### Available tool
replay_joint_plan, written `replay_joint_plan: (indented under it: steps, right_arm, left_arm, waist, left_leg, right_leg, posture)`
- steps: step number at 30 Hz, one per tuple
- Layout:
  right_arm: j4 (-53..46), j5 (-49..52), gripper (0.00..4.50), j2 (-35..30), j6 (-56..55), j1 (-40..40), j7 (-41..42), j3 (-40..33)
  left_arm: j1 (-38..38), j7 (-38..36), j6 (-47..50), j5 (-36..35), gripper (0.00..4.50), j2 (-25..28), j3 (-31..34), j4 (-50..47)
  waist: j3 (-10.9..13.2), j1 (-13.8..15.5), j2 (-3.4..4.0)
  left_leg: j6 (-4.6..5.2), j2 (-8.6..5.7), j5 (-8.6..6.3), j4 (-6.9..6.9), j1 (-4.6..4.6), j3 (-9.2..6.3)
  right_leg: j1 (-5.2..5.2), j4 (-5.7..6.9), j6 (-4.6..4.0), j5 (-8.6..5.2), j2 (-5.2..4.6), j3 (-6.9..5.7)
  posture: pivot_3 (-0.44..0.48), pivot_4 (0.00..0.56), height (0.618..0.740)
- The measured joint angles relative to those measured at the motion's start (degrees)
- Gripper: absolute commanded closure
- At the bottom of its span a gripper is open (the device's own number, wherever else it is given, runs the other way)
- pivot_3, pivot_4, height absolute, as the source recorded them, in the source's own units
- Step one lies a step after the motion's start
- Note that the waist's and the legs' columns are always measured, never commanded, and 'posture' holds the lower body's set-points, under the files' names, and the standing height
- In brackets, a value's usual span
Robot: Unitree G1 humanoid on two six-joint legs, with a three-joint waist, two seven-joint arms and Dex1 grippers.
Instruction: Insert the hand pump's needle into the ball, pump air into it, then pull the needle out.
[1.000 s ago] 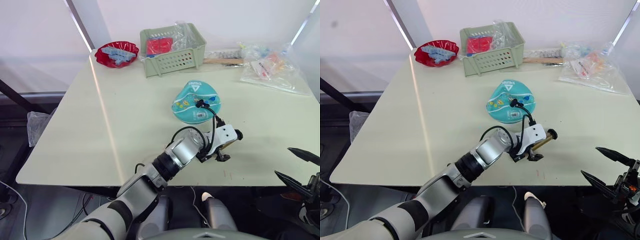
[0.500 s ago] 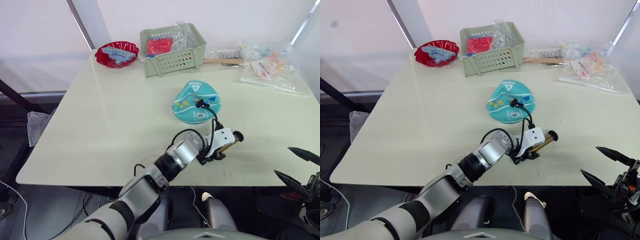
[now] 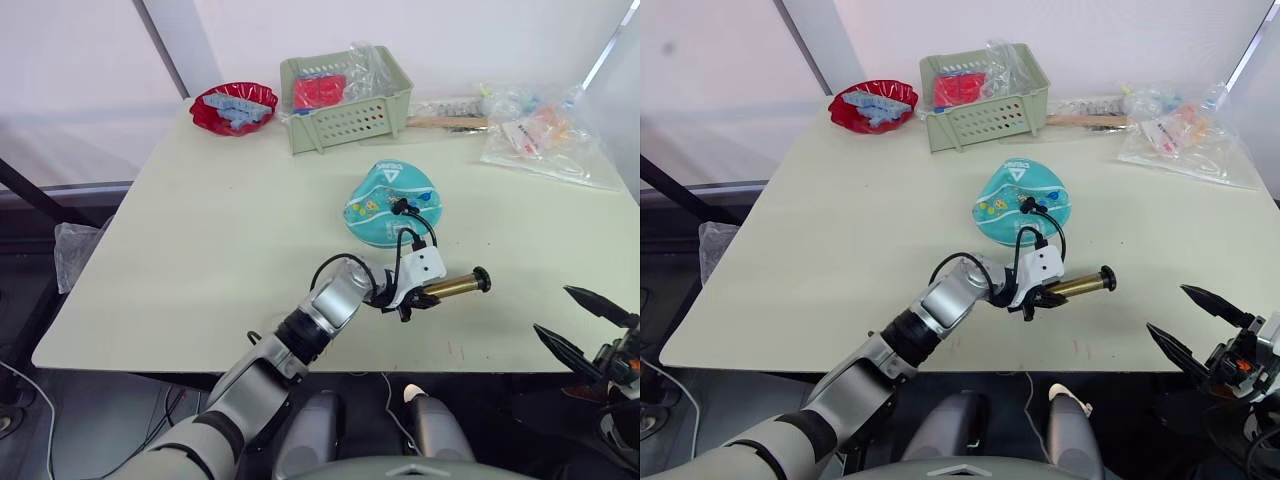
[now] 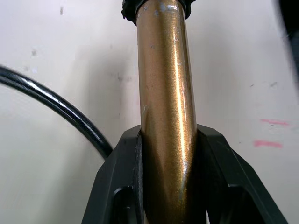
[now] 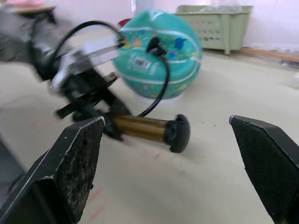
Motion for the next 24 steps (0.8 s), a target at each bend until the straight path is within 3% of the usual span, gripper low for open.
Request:
replay_joint_plan:
  steps: [14,20,24]
  right_arm:
    - [-10.23,15.18,0.00,7.13,23.15,-10.85,-31.19,3.65]
    - [-11.21,29.44,0.00,17.39,29.82,-16.03,-46.24,7.73]
    - [-11.22,33.81,0.00,19.28,31.09,-17.74,-51.12,8.89]
  left_arm:
    - [6.50,-1.78,-5.92,-6.07,3.46,2.33,7.09,-5.72]
    - [6.88,-1.68,-5.91,-7.76,3.46,0.85,8.19,-6.57]
    - [6.88,-1.60,-5.74,-8.59,3.46,0.33,8.33,-7.37]
  waist:
    - [-0.01,0.17,0.01]
    - [-0.01,-0.27,0.02]
    - [-0.01,-0.07,0.02]
  left_leg:
    - [0.02,-0.03,0.01,0.03,-0.04,-0.03]
    - [0.05,0.02,-0.01,0.00,-0.04,0.03]
    - [0.05,0.00,-0.01,0.03,-0.04,0.04]
  right_leg:
    - [-0.02,0.04,0.02,0.03,0.03,0.01]
    - [-0.10,0.06,0.03,0.05,0.10,0.09]
    - [-0.09,0.10,0.04,0.05,0.10,0.08]
  posture:
    - [0.000,0.150,0.737]
    - [0.000,0.150,0.737]
    - [0.000,0.150,0.737]
